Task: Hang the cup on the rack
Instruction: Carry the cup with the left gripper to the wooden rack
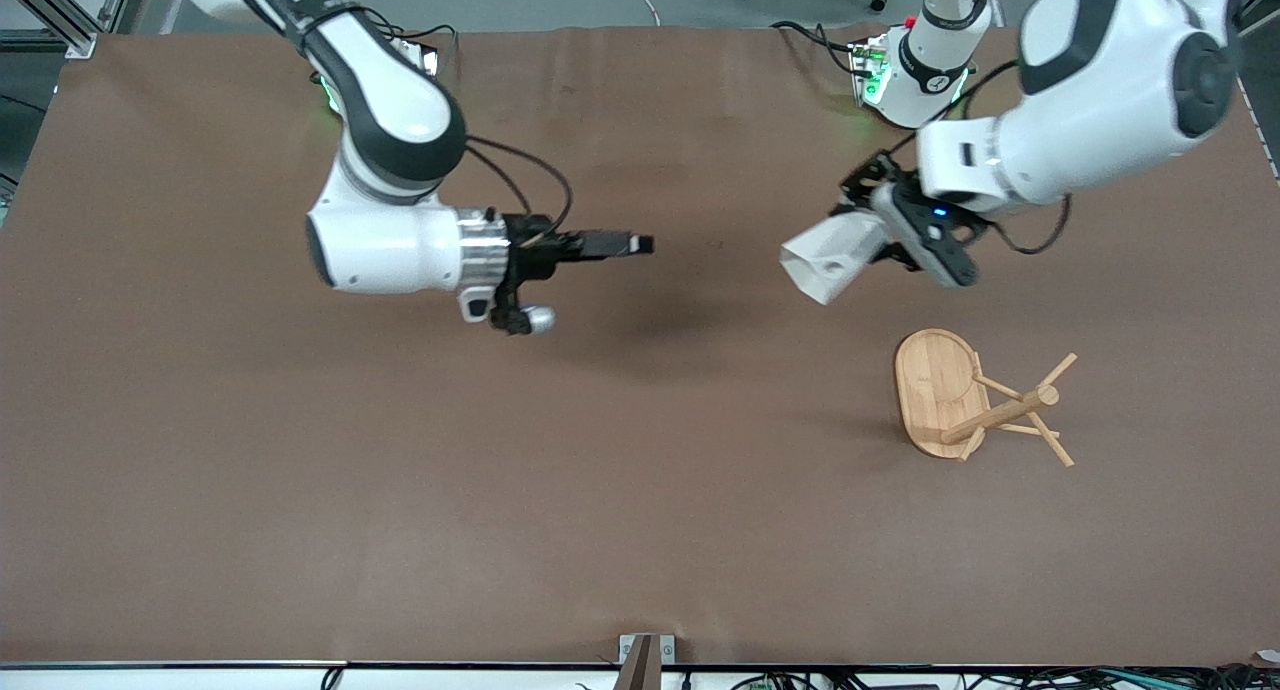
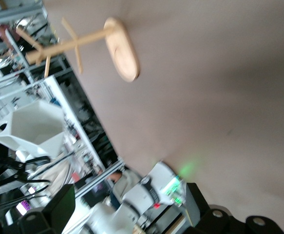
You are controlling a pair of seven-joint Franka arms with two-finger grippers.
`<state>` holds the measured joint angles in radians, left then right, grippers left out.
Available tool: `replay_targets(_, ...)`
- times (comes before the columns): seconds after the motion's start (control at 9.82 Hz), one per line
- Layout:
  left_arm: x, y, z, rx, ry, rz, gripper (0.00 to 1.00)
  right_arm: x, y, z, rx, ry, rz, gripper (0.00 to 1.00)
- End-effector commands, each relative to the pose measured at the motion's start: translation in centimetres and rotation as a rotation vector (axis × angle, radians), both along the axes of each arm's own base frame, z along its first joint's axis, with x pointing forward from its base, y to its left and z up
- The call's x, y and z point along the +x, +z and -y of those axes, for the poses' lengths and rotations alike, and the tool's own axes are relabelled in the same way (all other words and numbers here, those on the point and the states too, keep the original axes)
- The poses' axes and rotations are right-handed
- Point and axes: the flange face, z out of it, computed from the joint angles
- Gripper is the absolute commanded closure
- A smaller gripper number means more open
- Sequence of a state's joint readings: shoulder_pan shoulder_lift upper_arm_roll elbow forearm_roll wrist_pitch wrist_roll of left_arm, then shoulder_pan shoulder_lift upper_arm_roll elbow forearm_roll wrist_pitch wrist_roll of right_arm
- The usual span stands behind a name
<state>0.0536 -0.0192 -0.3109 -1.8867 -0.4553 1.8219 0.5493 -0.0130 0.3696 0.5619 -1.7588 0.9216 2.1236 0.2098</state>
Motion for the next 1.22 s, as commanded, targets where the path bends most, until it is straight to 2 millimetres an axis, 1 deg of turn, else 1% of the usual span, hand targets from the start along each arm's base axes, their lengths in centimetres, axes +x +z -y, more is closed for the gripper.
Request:
replay_targets(0.0,0.6,-1.6,-3.9,0.026,0.071,0.002,0.96,2.4,0.9,6.4,-0.208,-0.010,0.093,0.00)
replay_targets(0.1,1.6,-2.3,-6.3,0.025,0.124,0.007,0.96,3.2,1.5,9.2,-0.351,-0.016,0.148,0.00)
replay_targets(0.2,2.9,-3.6,-7.9,0.023,0.167,0.015,0.95,4.2,1.9,13.0,-0.494,0.006,0.212,0.00)
replay_targets(0.31,3.8,-4.9,-9.1,0.026,0.215,0.009,0.94,4.9,2.9,16.8,-0.615,0.022,0.258,0.00)
replay_targets(0.41,4.6,-6.2,-10.3,0.028,0.247,0.011,0.93,5.1,4.9,19.4,-0.711,0.030,0.305,0.00)
replay_targets(0.51,5.4,-7.4,-10.7,0.029,0.267,0.023,0.93,5.2,6.5,21.6,-0.788,0.024,0.343,0.00)
replay_targets(0.61,6.1,-8.9,-10.8,0.032,0.284,0.024,0.94,5.2,8.7,24.5,-0.879,0.010,0.385,0.00)
replay_targets(0.71,6.6,-10.0,-11.0,0.034,0.299,0.026,0.94,5.6,11.1,26.4,-0.931,-0.005,0.416,0.00)
replay_targets(0.81,7.1,-10.3,-11.1,0.034,0.318,0.047,0.94,5.8,13.8,28.8,-0.945,-0.040,0.392,0.00)
replay_targets(0.92,7.2,-10.6,-11.1,0.035,0.331,0.046,0.94,5.5,15.8,30.5,-0.956,-0.050,0.344,0.00)
replay_targets(1.02,7.2,-11.0,-11.0,0.036,0.330,0.039,0.94,5.5,17.1,31.3,-0.958,-0.068,0.338,0.00)
replay_targets(1.12,7.2,-11.4,-11.0,0.035,0.331,0.032,0.94,5.3,17.5,31.4,-0.963,-0.078,0.327,0.00)
